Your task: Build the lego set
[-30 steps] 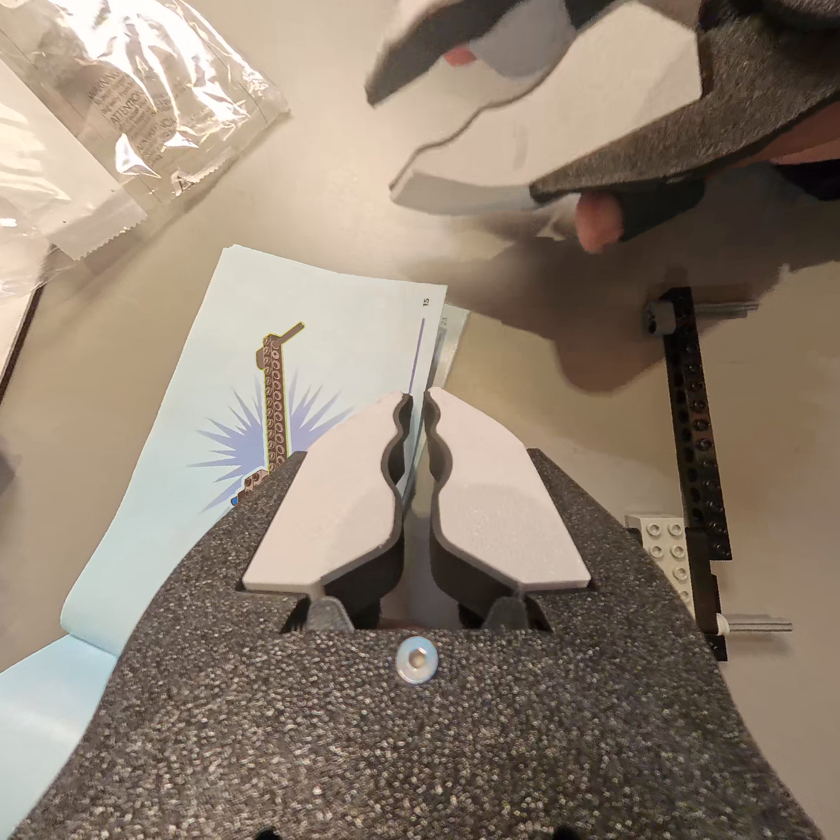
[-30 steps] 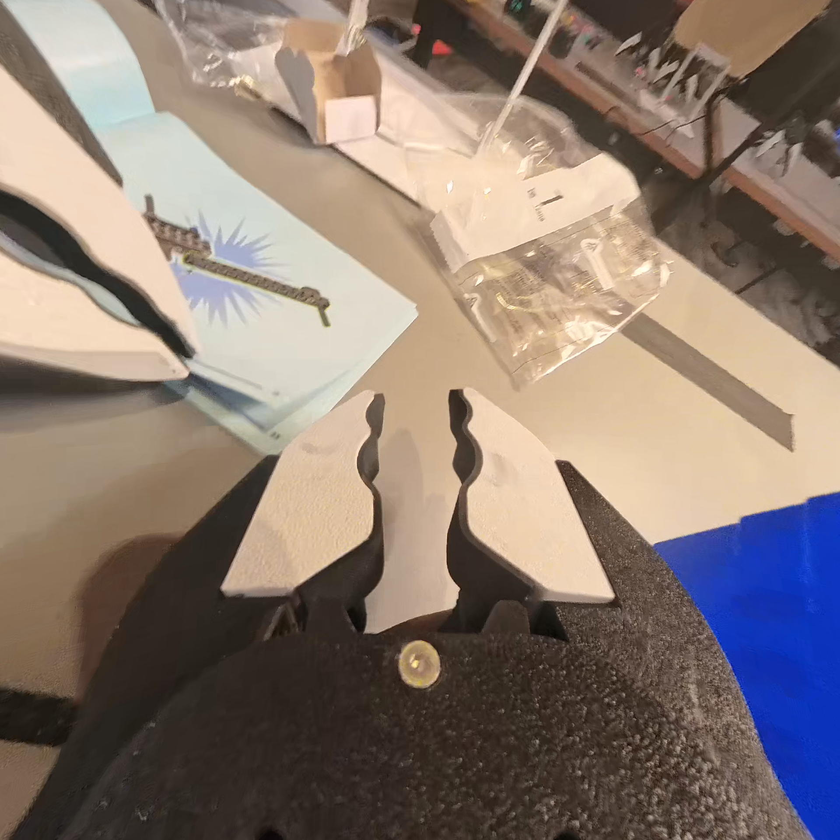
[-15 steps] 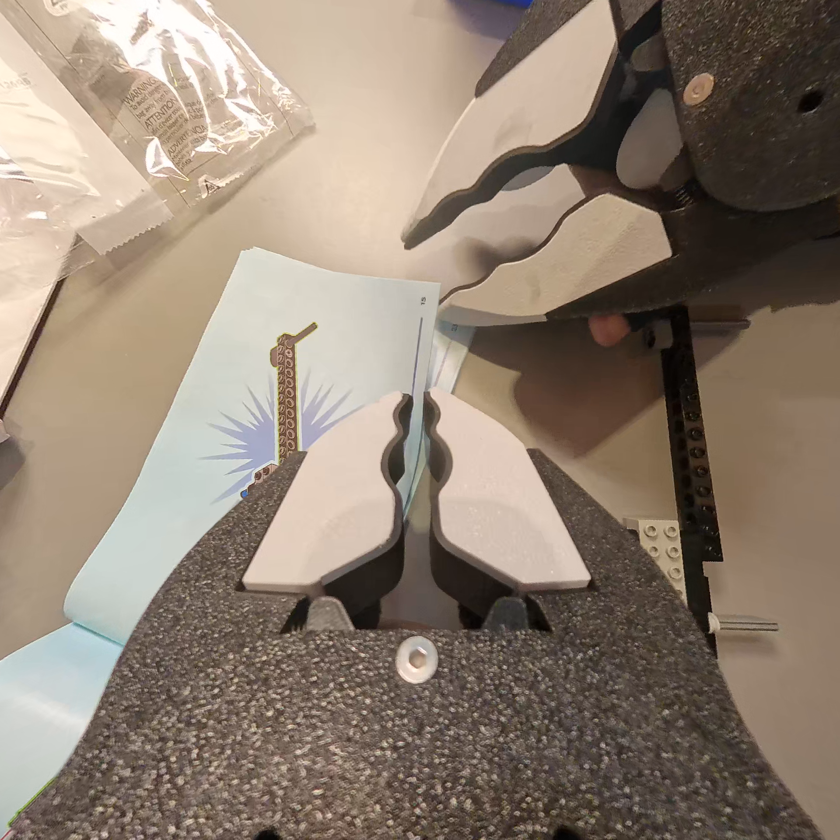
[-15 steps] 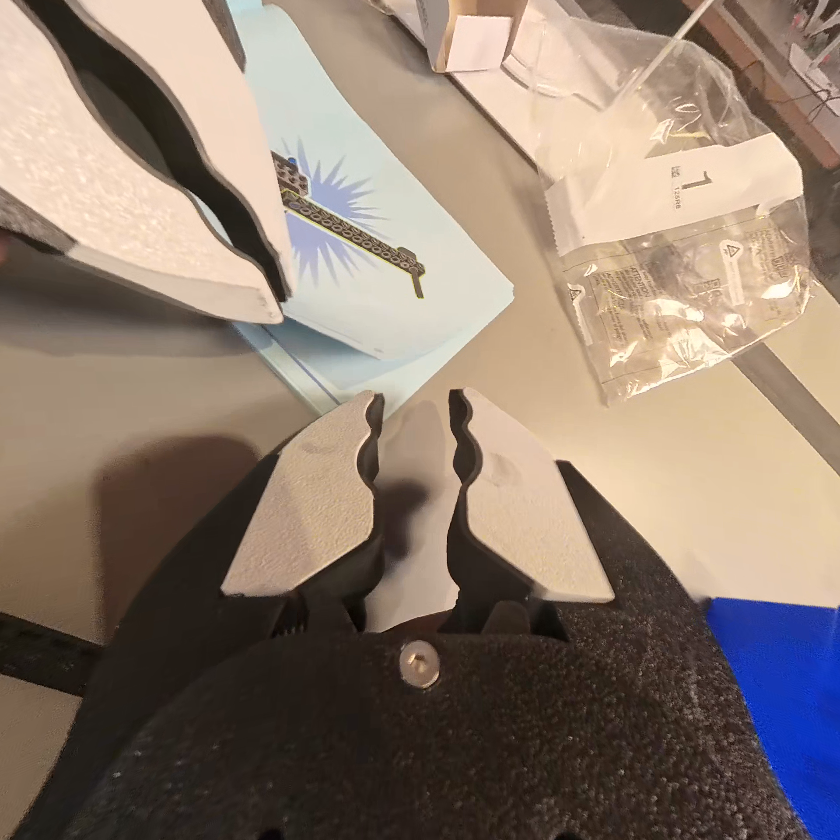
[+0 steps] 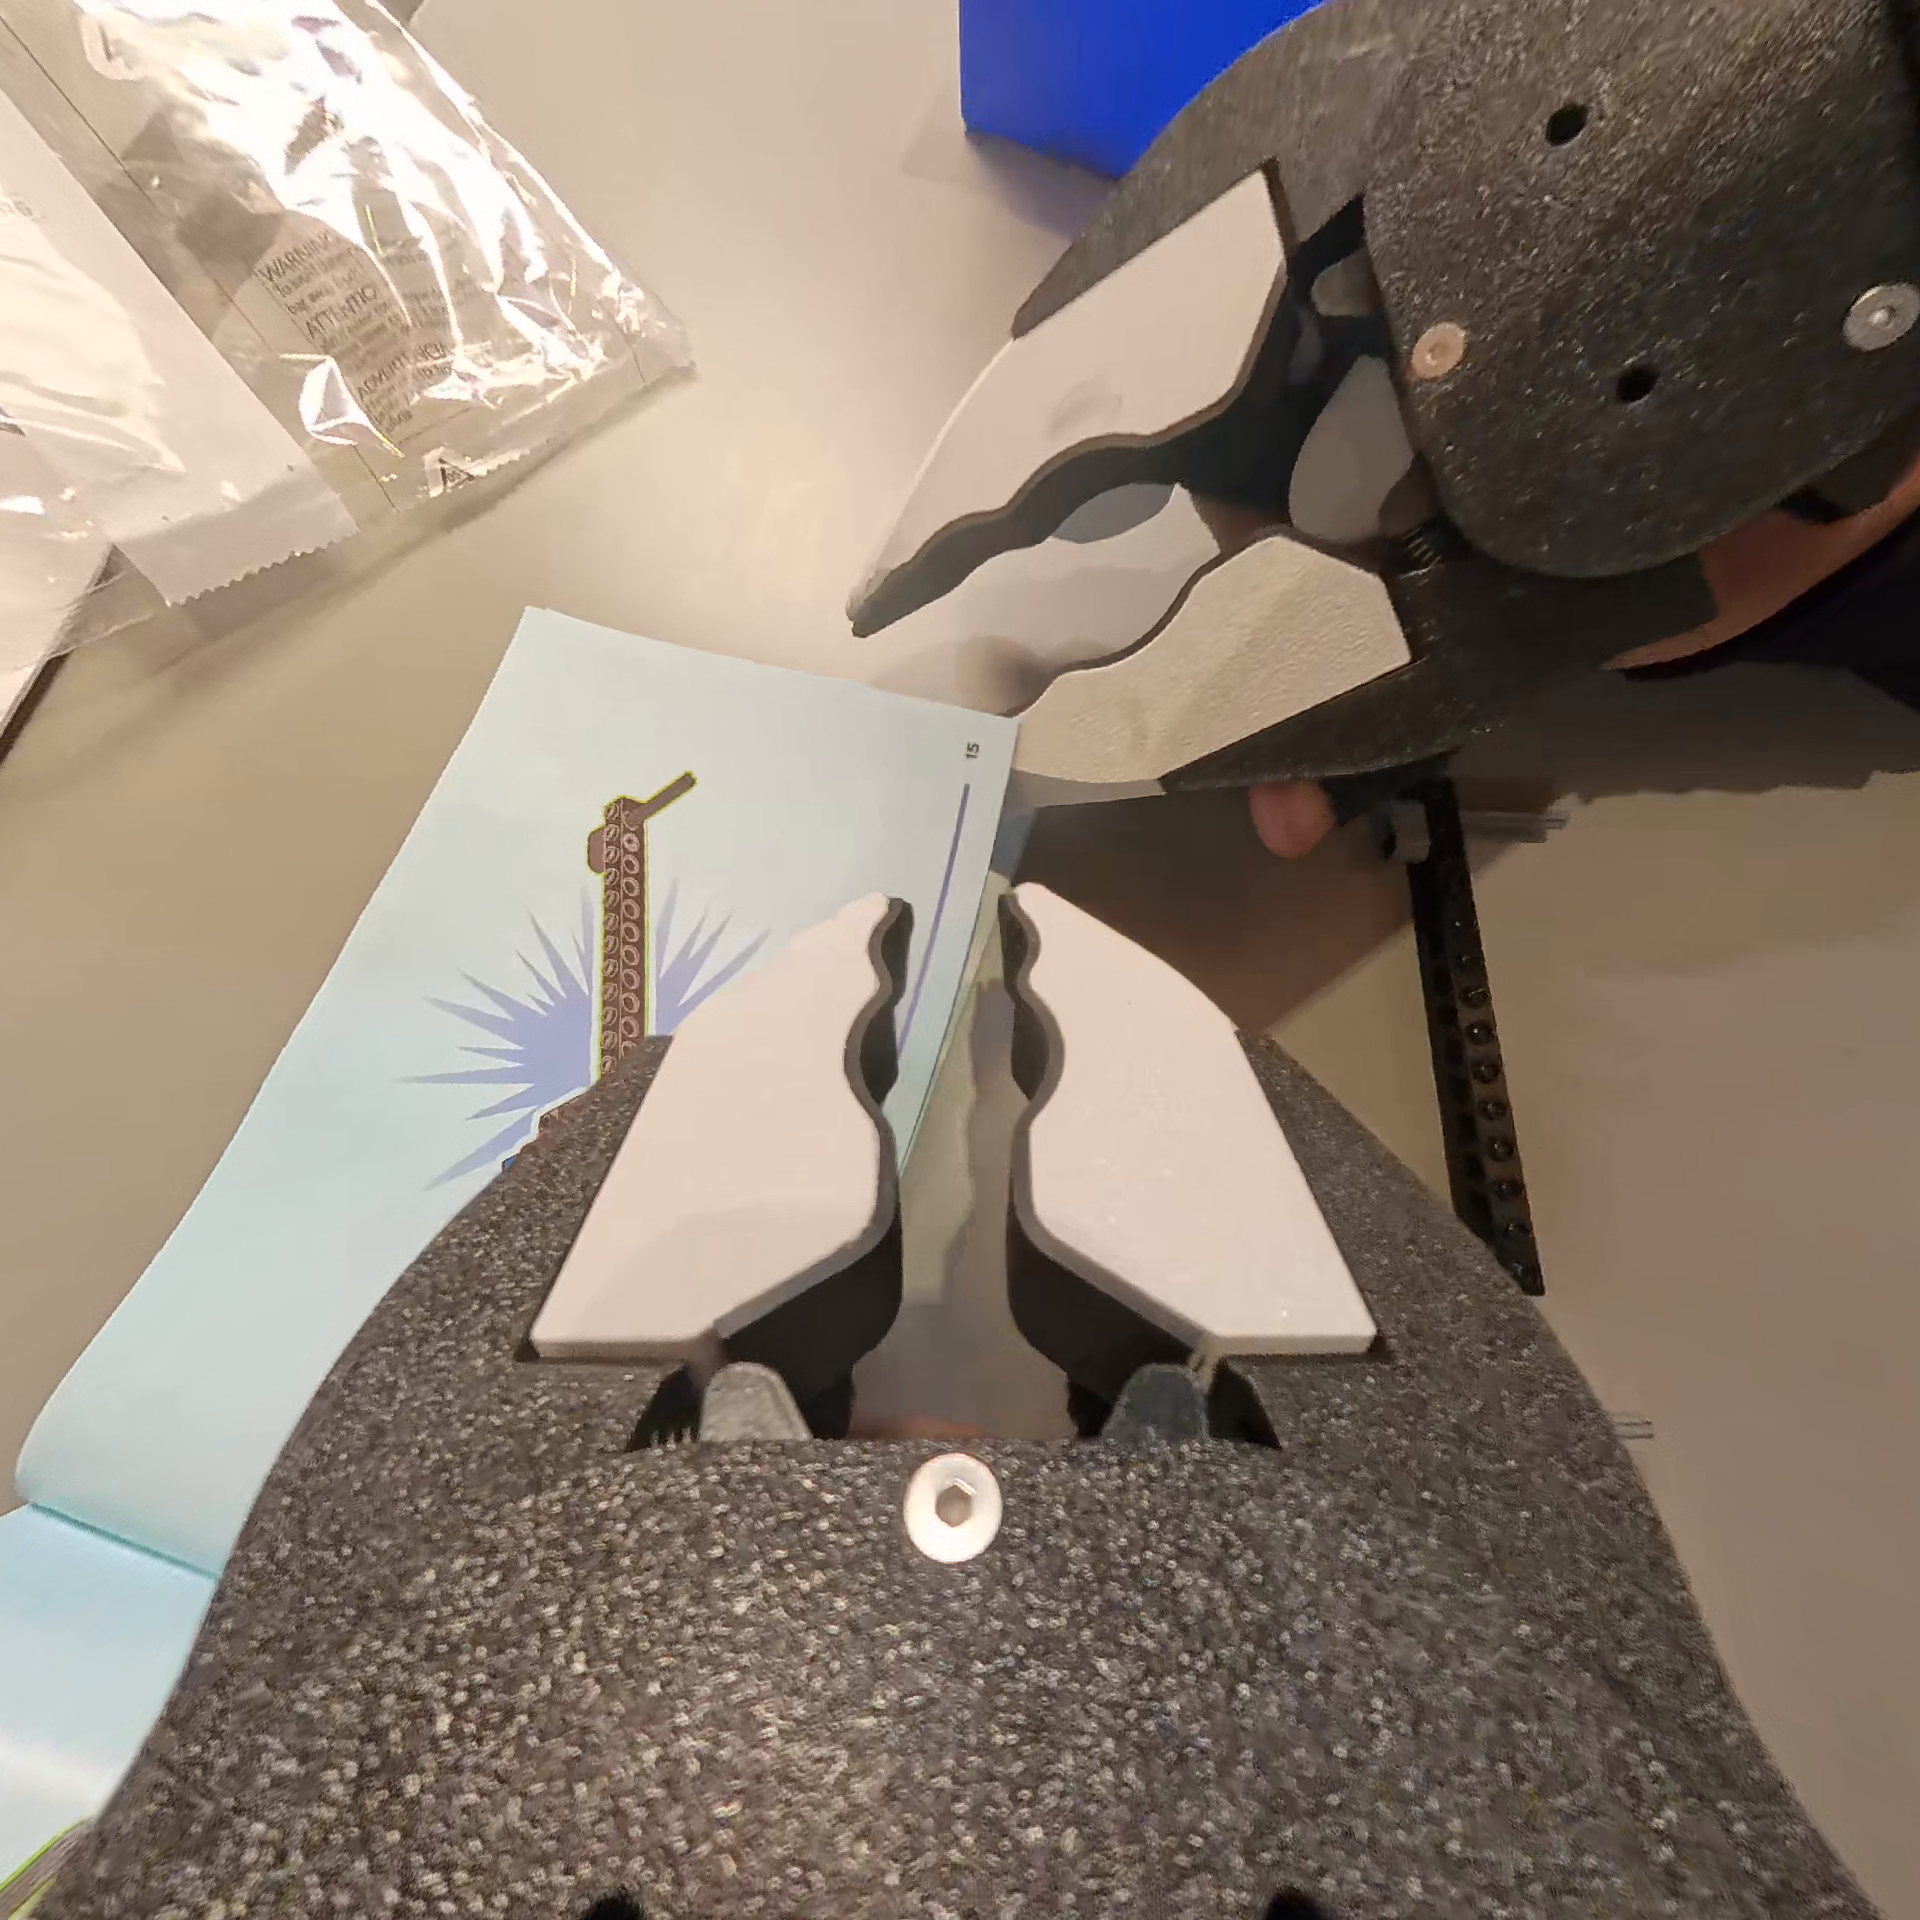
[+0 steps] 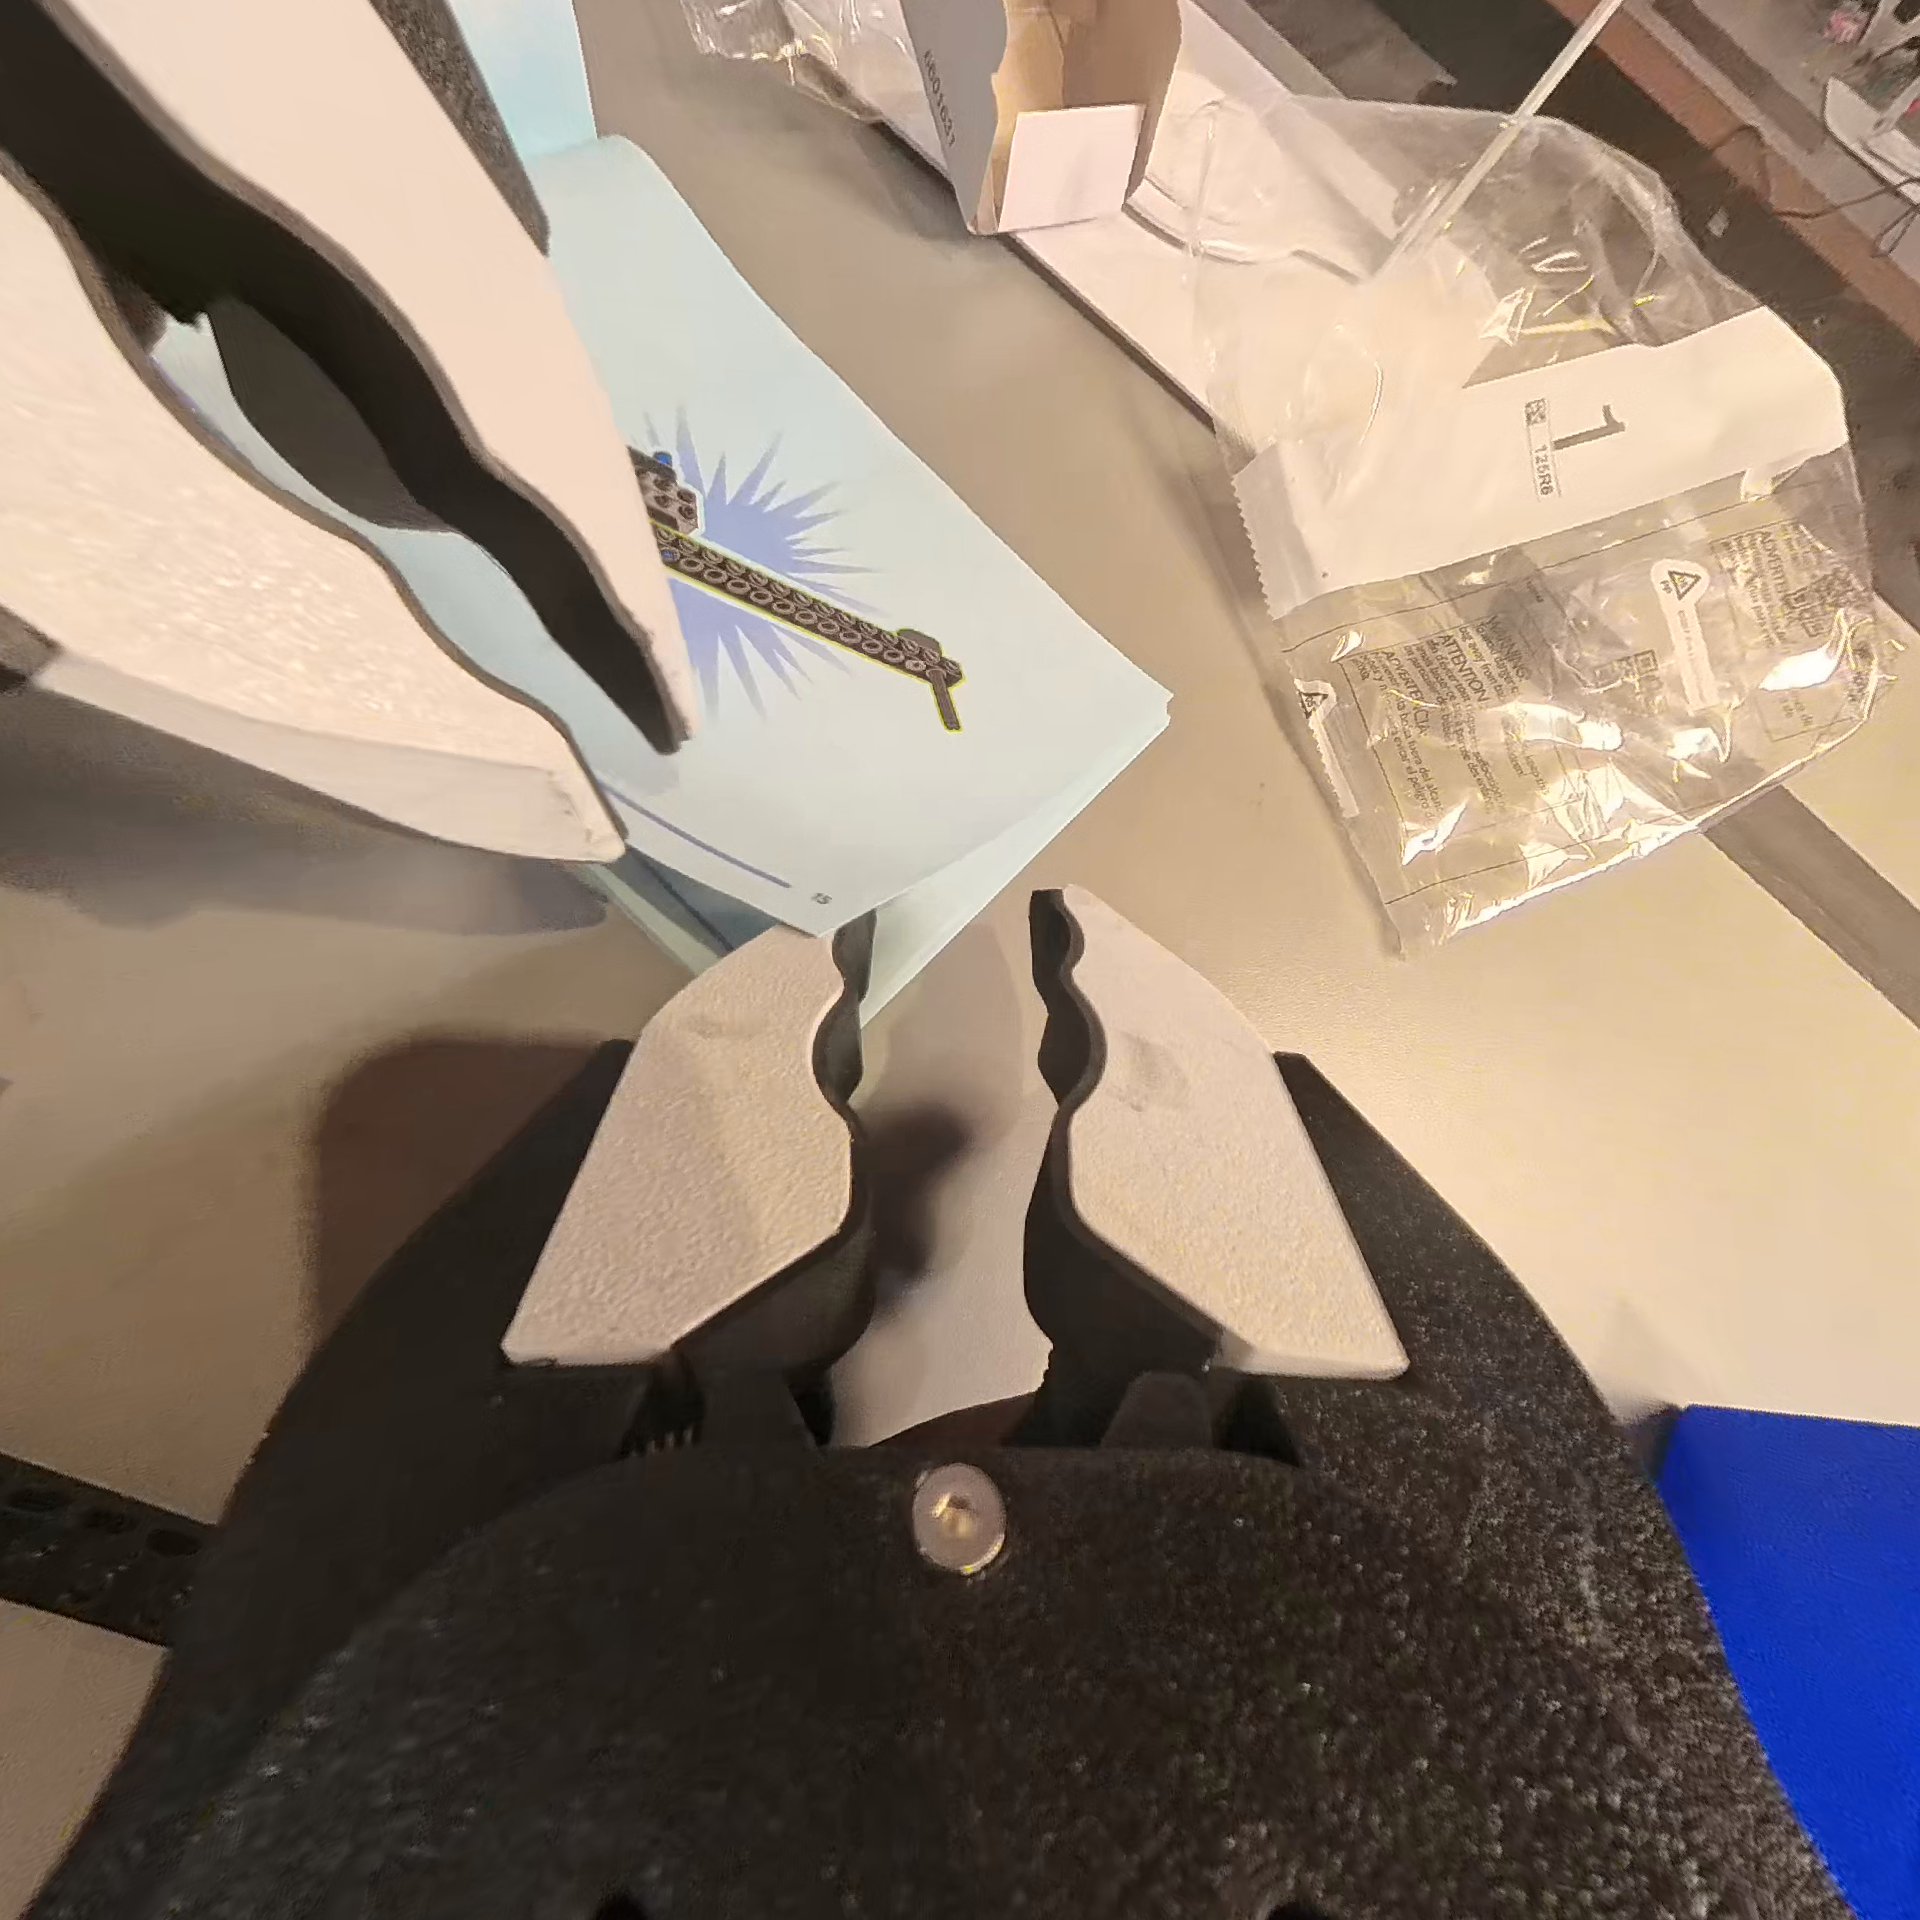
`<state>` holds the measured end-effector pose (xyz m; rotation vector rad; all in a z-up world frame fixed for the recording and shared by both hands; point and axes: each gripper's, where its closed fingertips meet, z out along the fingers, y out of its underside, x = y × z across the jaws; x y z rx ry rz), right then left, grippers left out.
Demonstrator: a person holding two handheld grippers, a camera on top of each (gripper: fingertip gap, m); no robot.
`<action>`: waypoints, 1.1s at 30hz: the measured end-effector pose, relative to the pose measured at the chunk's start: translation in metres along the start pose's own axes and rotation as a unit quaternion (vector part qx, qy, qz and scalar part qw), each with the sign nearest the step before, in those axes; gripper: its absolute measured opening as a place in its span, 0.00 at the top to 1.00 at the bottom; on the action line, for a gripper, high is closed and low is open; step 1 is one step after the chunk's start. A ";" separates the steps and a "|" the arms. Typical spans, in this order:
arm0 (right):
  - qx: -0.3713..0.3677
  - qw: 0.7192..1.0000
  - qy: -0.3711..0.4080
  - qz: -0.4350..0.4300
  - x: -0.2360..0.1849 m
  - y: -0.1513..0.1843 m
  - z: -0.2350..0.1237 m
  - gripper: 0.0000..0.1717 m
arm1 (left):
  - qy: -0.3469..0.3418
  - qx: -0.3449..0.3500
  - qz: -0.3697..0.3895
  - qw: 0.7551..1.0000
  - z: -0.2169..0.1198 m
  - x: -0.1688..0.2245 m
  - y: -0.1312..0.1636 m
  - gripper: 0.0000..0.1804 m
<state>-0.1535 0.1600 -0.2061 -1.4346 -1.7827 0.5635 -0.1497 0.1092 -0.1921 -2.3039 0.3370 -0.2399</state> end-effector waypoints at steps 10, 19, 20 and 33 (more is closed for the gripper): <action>0.010 1.000 0.001 -0.003 0.000 -0.003 -0.001 0.82 | -0.009 0.032 -0.009 0.999 0.005 -0.004 -0.009 0.88; 0.010 1.000 0.003 -0.003 0.000 -0.003 -0.001 0.82 | -0.003 0.036 -0.014 0.999 0.010 -0.003 -0.011 0.88; 0.010 1.000 0.003 -0.004 0.000 -0.003 -0.001 0.82 | -0.006 0.035 -0.015 0.999 0.011 -0.004 -0.010 0.89; 0.009 1.000 0.005 -0.005 0.000 -0.002 -0.001 0.82 | -0.002 0.034 -0.022 0.999 0.012 -0.005 -0.009 0.88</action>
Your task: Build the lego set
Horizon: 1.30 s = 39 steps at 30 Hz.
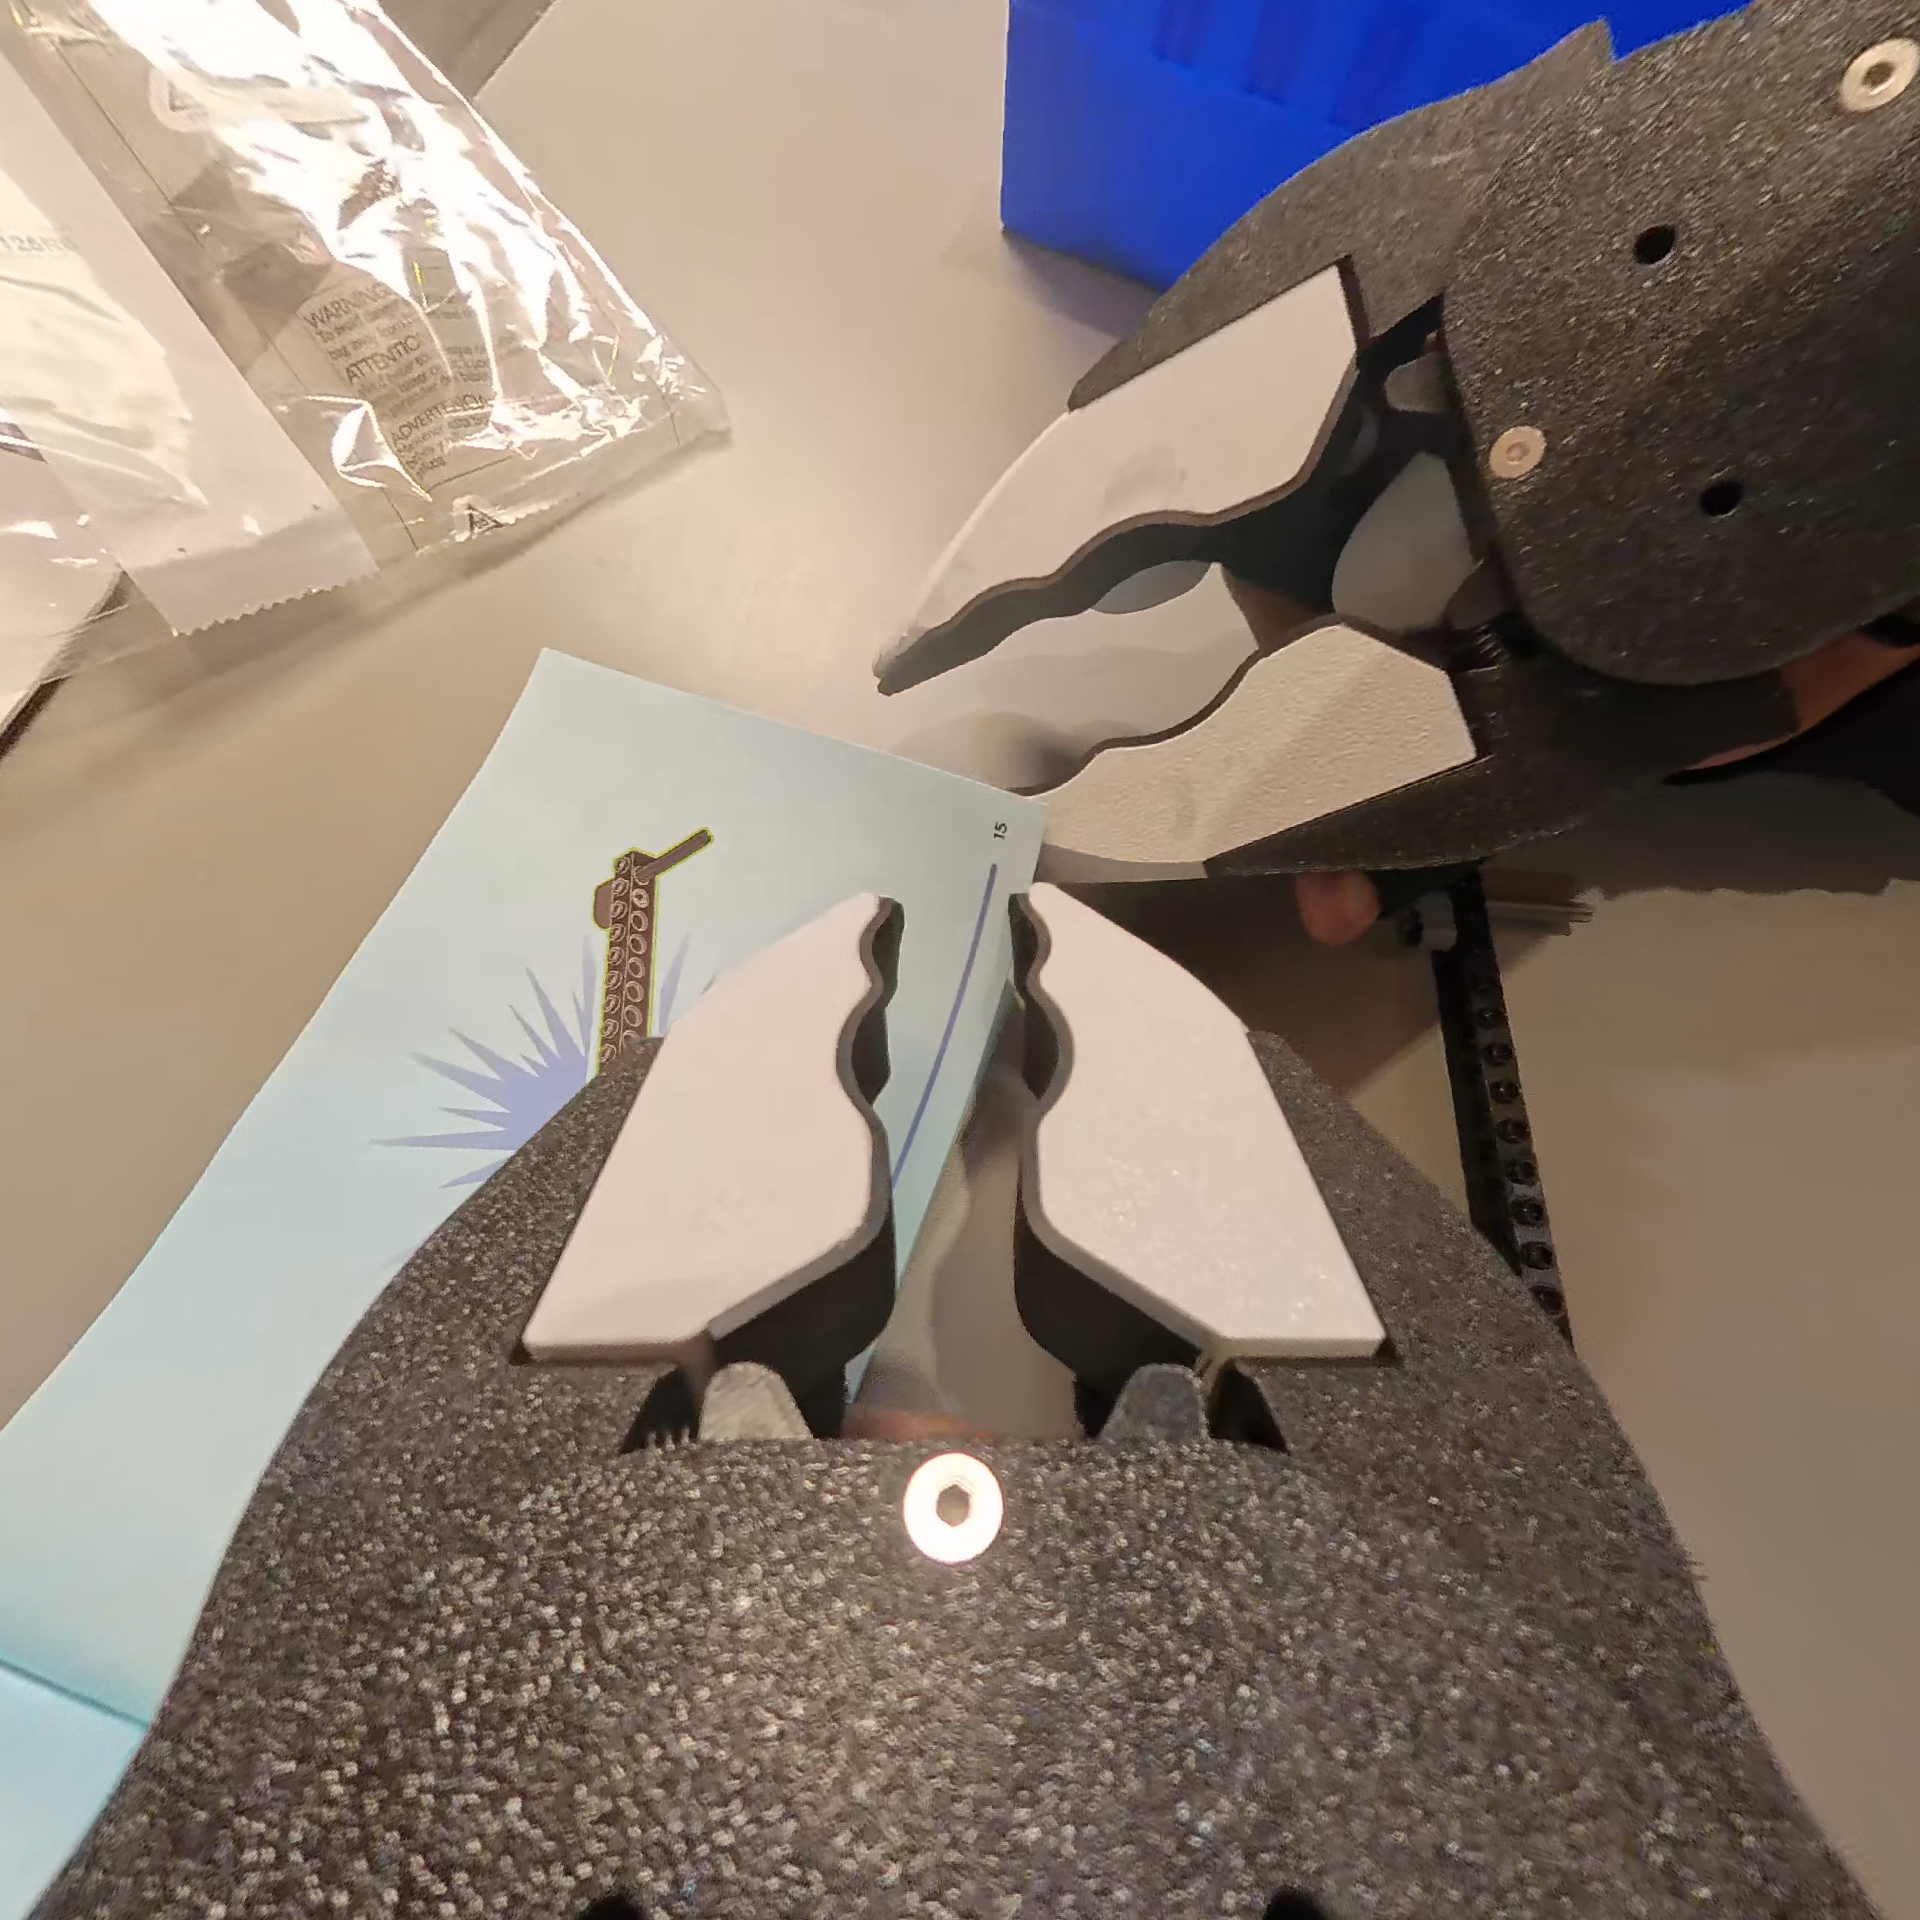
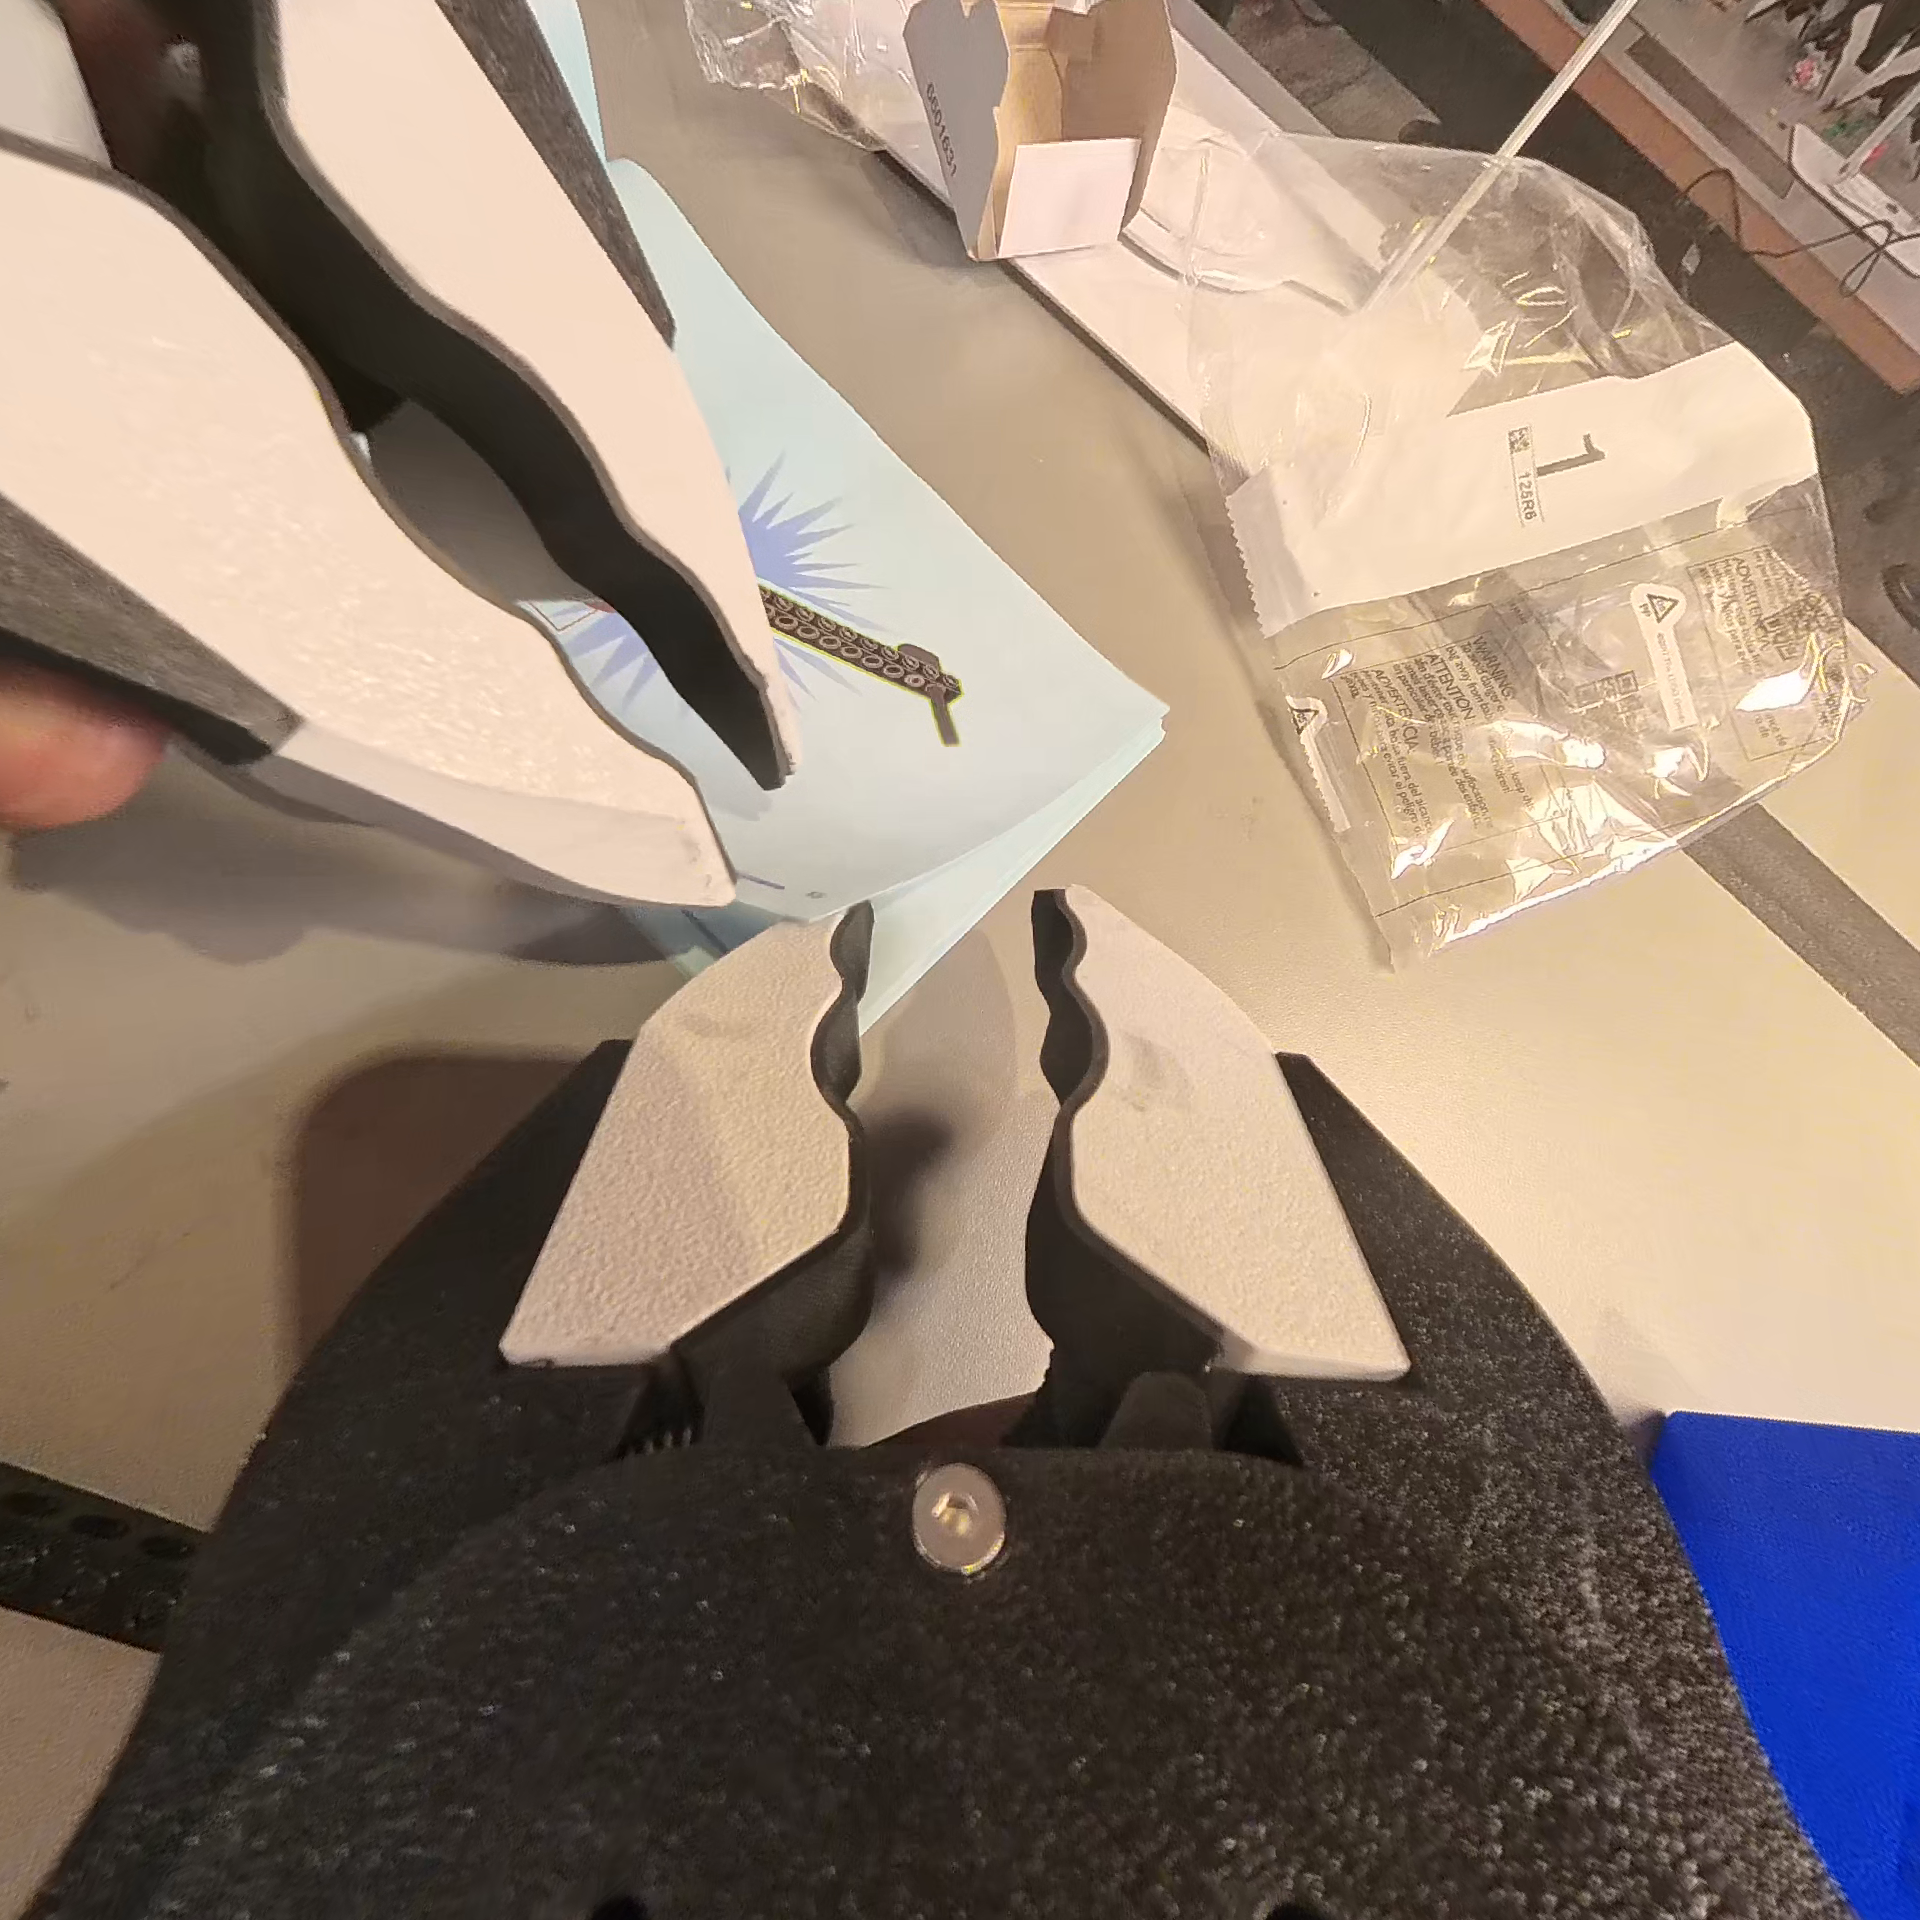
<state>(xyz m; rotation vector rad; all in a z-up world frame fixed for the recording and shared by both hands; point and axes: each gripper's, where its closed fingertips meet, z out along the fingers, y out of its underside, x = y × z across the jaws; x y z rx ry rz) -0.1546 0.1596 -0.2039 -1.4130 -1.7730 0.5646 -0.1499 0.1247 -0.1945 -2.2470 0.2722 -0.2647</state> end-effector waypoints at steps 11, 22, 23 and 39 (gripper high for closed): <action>0.001 1.000 0.000 0.000 0.000 0.000 0.000 0.82 | -0.003 0.003 -0.016 1.000 -0.001 -0.003 0.000 0.89; -0.001 1.000 0.000 0.000 0.000 0.000 0.000 0.82 | 0.001 -0.004 -0.010 1.000 0.001 -0.001 0.002 0.88; 0.000 1.000 0.000 0.000 0.000 0.000 0.000 0.82 | -0.001 -0.004 -0.012 1.000 0.001 -0.002 0.002 0.88; -0.006 1.000 -0.005 -0.001 -0.001 0.002 0.000 0.82 | -0.010 0.001 -0.033 0.999 -0.002 -0.010 0.002 0.89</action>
